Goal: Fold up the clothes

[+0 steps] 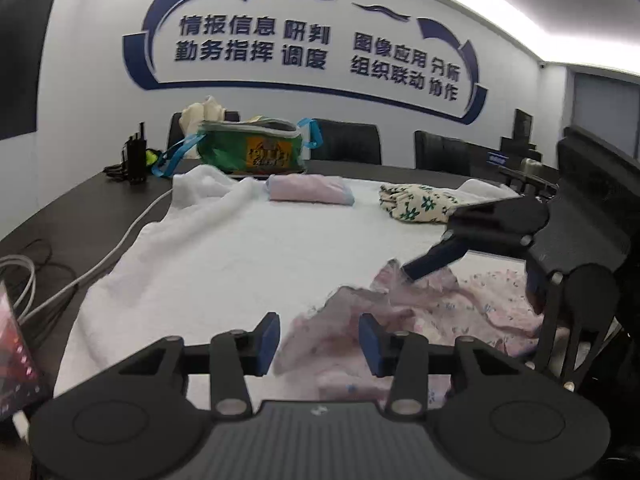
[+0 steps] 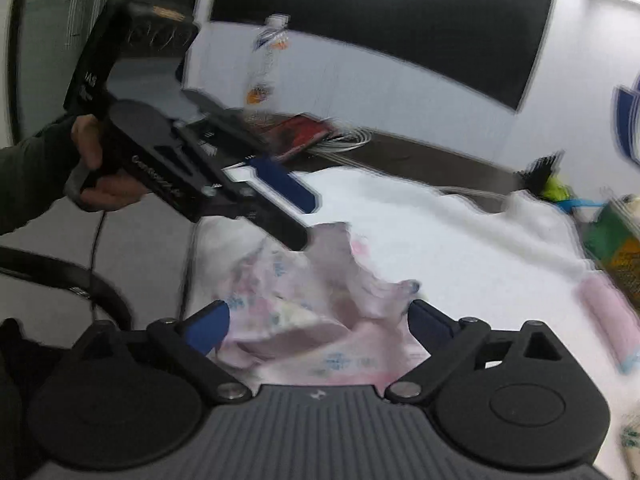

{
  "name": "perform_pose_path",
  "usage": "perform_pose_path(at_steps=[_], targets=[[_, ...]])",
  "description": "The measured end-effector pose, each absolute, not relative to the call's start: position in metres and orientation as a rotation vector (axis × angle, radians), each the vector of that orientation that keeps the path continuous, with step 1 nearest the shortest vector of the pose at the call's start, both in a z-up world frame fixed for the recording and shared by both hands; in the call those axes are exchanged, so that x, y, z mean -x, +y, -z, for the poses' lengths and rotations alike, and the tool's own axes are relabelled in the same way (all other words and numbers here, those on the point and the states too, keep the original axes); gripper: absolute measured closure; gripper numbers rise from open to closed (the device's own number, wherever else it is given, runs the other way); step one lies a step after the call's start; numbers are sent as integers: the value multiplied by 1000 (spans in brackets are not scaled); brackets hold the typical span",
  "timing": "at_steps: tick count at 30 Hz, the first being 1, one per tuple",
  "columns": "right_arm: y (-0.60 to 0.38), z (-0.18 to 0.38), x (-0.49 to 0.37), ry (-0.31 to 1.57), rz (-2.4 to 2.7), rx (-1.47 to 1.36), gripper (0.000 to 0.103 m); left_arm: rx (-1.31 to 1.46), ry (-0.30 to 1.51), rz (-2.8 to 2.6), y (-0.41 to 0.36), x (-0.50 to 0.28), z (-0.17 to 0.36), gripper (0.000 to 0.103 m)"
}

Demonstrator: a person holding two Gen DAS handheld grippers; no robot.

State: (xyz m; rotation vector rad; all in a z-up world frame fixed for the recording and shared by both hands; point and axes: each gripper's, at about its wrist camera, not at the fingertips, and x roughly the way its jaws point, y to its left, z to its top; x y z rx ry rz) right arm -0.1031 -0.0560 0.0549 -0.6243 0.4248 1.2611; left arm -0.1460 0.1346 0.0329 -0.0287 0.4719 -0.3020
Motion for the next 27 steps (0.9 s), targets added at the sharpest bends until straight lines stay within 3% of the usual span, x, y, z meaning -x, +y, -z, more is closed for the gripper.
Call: perform_pose_path(at_steps=[1,3,4,5,6,7,8,11,19,27], targets=[[-50,-51,103,439,-1277,636,7,45,475,296,136,149,-31,61],[-38,-42,99,451,-1246,655,30,80,477,282,142,157,-28,60],[-34,-40,95,476,-1218,640,54,94,477,273,145,161,-27,59],[-31,-37,91,500,-1190,623,70,106,474,261,148,165,-26,57],[-31,-36,85,529,-1169,579,75,120,468,247,152,169,-24,55],[-33,-37,84,548,-1153,545,88,136,465,233,155,172,-23,49],[-34,-37,84,545,-1127,530,91,150,463,221,158,175,-21,48],[-41,-43,92,491,-1055,464,93,187,473,197,163,174,-18,48],[-153,-67,115,315,-772,-114,93,306,481,324,129,139,-18,48],[-301,-20,172,289,-212,-437,91,199,517,596,26,95,-21,48]])
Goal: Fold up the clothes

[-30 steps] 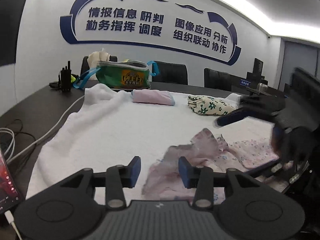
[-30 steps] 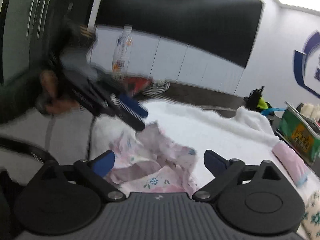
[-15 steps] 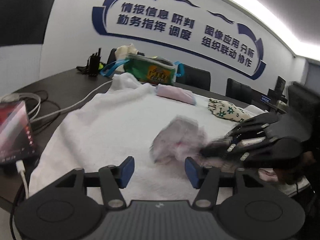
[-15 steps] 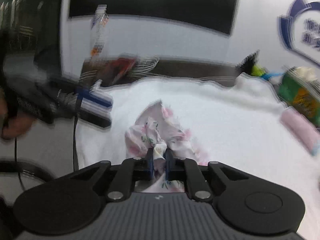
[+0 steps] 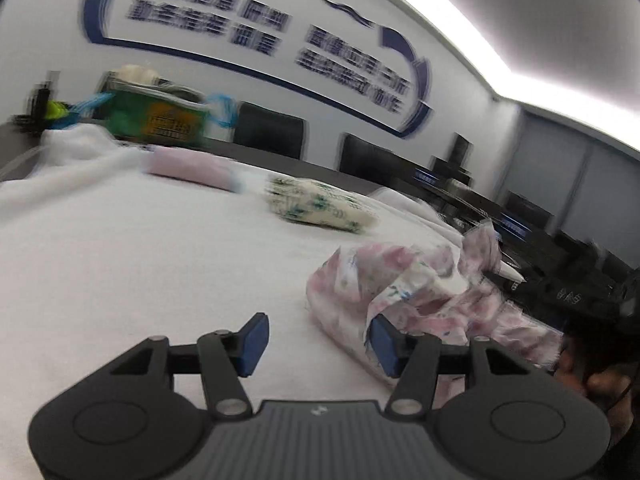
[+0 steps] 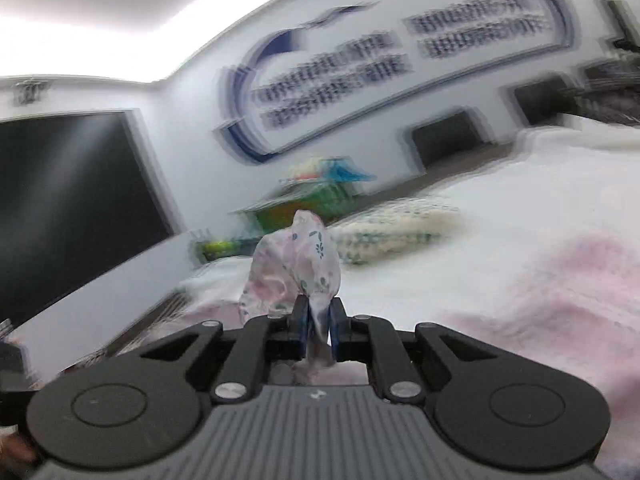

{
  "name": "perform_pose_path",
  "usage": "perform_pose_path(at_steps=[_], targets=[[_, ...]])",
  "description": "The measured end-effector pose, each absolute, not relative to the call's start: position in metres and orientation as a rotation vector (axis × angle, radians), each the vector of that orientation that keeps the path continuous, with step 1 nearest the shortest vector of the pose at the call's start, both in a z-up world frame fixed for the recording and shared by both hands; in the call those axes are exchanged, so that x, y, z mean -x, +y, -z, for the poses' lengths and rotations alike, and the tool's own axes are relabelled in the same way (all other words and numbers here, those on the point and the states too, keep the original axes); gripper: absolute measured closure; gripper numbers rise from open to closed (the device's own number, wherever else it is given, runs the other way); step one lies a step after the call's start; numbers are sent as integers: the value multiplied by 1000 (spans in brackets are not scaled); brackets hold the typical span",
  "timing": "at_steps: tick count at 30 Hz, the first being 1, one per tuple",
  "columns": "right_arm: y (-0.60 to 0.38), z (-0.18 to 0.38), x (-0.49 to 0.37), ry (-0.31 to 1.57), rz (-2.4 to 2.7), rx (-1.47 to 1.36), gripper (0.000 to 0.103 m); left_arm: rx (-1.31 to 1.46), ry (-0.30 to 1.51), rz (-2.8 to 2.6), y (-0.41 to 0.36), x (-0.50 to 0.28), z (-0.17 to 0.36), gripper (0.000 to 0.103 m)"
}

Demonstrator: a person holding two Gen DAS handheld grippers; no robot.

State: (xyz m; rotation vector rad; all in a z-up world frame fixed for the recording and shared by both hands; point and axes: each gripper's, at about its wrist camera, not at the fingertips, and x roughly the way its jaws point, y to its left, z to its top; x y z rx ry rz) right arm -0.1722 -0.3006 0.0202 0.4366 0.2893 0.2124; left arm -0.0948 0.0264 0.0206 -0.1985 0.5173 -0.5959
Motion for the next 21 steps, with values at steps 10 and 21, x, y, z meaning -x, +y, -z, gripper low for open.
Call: perform_pose_path(at_steps=[10,21], targets=[[-362,-30,232,283,-58,-340,43,-8,739,665,-77,24,-28,82],[-397,-11,256,345,-199,-375,41,-148,599,994,-121,73,-65,72]])
